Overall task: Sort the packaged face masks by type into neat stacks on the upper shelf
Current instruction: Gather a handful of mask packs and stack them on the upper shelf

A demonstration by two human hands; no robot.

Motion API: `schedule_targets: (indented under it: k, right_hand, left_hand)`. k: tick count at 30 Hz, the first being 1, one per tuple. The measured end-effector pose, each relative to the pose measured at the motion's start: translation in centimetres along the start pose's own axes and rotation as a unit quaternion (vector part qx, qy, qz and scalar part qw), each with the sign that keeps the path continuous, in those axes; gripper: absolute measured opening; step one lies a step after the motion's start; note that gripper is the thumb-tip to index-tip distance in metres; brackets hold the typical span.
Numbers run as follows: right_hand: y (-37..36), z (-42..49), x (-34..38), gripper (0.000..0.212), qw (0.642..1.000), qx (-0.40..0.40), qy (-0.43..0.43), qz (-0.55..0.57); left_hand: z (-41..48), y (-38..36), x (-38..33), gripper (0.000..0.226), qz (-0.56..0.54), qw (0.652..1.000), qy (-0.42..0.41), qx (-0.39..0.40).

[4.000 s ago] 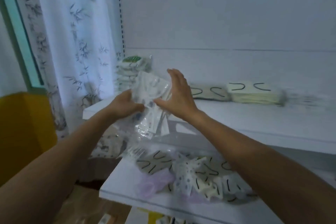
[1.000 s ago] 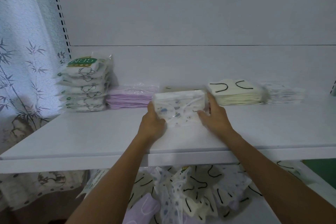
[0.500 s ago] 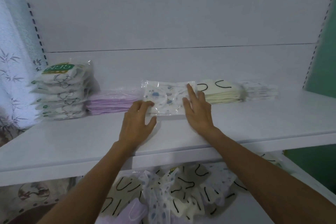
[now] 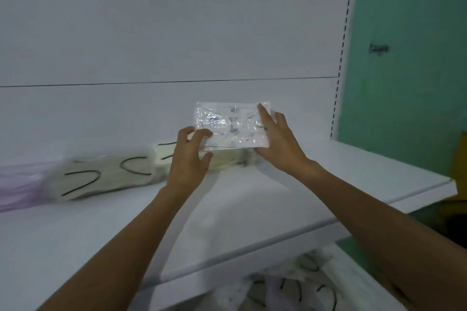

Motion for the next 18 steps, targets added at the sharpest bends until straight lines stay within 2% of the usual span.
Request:
schedule_targets:
  k: [5,10,13,18]
  right_hand:
    - [2.2,5.0,-8.1,0.091,1.000,0.002,0.009,0.022]
    - [2.1,8.1,-12.3,0.087,0.997,-0.011,0.034,0.068]
    - [1.1,8.7,-14.2,0.072,0.991,-0.036,0.035,0.127]
    - [-1.8,7.3,-16.6,0.053,0.979,-0.067,0.031,0.192]
  left_hand:
    - [4.2,-8.0,-2.1,0.036,-0.014,0.999,0.028,-0.028]
    - [6.6,-12.4,-1.8,0.032,0.014,0.996,0.078,-0.035]
    - [6.9,-13.6,-1.2,0.030,0.027,0.991,0.126,-0.036]
    - [6.2,-14.5,-0.8,0.037,0.134,0.960,0.236,-0.074]
Point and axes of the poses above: each hand's wrist, its own z-axis towards the middle knuckle, its own y-axis out of the back of the hand, x = y × z, the point moved 9 cm from there along z, towards the middle knuckle, and after that the axes turned 5 degrees about x, right-handed, at the moved point
